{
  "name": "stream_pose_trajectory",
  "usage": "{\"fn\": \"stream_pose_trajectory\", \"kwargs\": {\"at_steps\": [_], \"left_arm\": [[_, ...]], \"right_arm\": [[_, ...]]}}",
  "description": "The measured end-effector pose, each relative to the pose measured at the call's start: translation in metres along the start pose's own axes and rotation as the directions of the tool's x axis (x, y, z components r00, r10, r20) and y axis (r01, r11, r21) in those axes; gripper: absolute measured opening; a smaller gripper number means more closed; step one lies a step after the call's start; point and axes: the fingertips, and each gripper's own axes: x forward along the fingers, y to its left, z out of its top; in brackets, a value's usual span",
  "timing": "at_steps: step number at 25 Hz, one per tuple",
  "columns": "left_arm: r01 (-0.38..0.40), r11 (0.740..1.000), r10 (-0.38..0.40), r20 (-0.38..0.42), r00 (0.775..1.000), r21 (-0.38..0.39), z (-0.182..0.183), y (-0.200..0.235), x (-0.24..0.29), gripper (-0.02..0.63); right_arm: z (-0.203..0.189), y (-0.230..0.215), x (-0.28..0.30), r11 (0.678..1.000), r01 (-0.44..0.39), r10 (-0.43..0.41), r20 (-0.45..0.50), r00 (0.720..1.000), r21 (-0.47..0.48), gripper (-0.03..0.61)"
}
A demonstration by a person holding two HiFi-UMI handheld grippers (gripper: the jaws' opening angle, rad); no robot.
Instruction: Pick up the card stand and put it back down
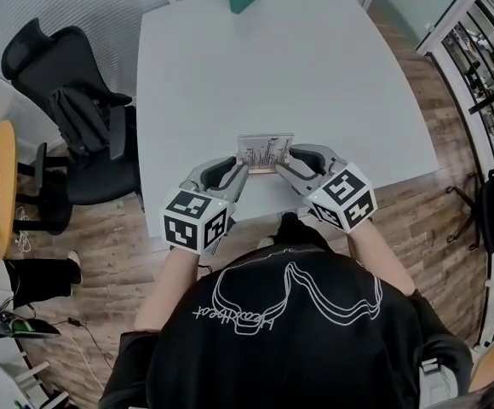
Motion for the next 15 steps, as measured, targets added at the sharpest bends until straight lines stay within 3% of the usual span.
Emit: {"fn": "stream_pose_trajectory", "kwargs": {"at_steps": [15], "left_arm": [[-0.005, 1.000, 0.005, 0.003, 1.000, -0.009, 0.007, 0.008, 0.013, 0.101]], "right_arm": [[0.004, -0.016, 0.006, 1.000, 0.007, -0.007, -0.012, 1.000, 0.000, 0.143]]}}
